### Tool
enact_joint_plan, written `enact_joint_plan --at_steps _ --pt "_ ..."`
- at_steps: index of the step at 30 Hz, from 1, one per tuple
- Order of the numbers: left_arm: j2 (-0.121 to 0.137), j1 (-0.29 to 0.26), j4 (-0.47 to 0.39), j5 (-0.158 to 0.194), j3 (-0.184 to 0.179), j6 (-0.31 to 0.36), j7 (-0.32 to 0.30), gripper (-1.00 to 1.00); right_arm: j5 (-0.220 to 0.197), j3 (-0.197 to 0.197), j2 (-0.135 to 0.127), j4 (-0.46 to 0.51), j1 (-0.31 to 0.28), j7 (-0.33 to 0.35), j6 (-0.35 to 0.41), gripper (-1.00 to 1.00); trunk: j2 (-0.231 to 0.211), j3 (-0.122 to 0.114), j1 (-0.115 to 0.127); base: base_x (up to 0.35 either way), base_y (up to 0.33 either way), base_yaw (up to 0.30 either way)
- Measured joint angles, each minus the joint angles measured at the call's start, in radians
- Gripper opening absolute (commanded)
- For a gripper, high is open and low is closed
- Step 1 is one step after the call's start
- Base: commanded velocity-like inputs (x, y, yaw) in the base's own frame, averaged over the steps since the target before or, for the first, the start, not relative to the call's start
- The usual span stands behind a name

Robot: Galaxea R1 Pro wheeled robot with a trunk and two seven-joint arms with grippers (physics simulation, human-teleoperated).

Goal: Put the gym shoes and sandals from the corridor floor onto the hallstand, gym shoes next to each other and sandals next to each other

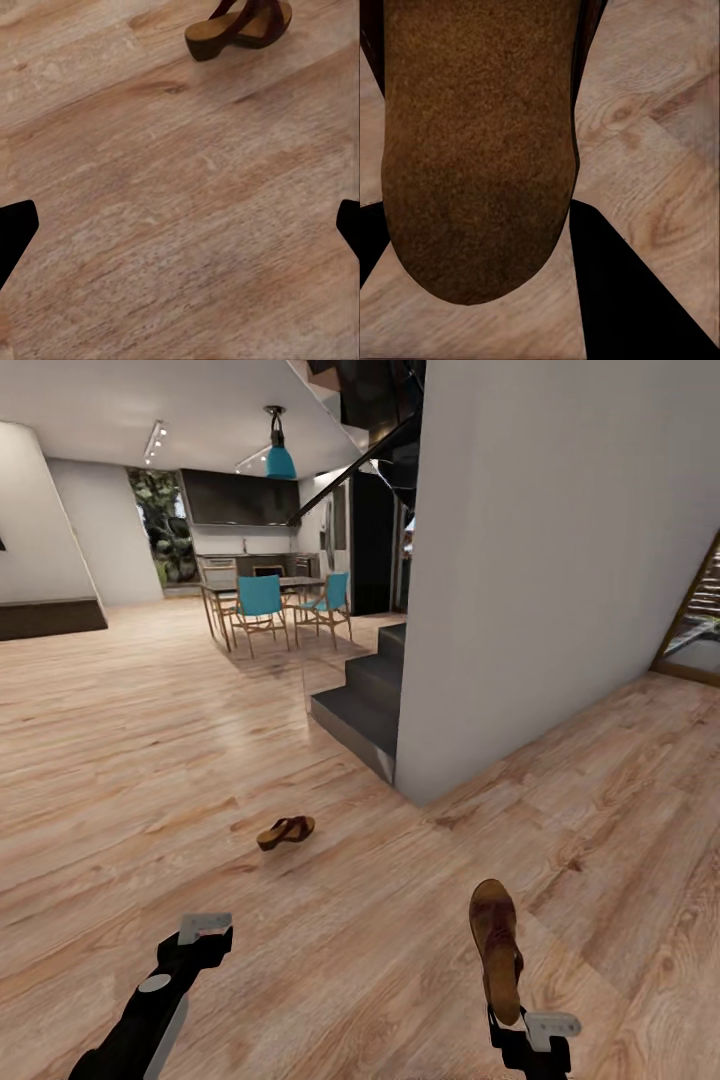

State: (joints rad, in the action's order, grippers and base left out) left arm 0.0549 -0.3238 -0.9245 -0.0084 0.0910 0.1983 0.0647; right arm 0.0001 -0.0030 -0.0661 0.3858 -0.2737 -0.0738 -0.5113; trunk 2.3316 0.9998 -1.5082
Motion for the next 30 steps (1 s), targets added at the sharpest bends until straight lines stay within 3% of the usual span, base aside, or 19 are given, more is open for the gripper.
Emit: enact_joint_plan --at_steps 30 --pt "-0.001 0.0 0.003 0.001 0.0 0.0 0.0 1.0 0.0 0.0 0.0 0.0 0.0 0.0 0.0 -1.0 0.0 0.0 0.0 0.0 0.0 -0.3"
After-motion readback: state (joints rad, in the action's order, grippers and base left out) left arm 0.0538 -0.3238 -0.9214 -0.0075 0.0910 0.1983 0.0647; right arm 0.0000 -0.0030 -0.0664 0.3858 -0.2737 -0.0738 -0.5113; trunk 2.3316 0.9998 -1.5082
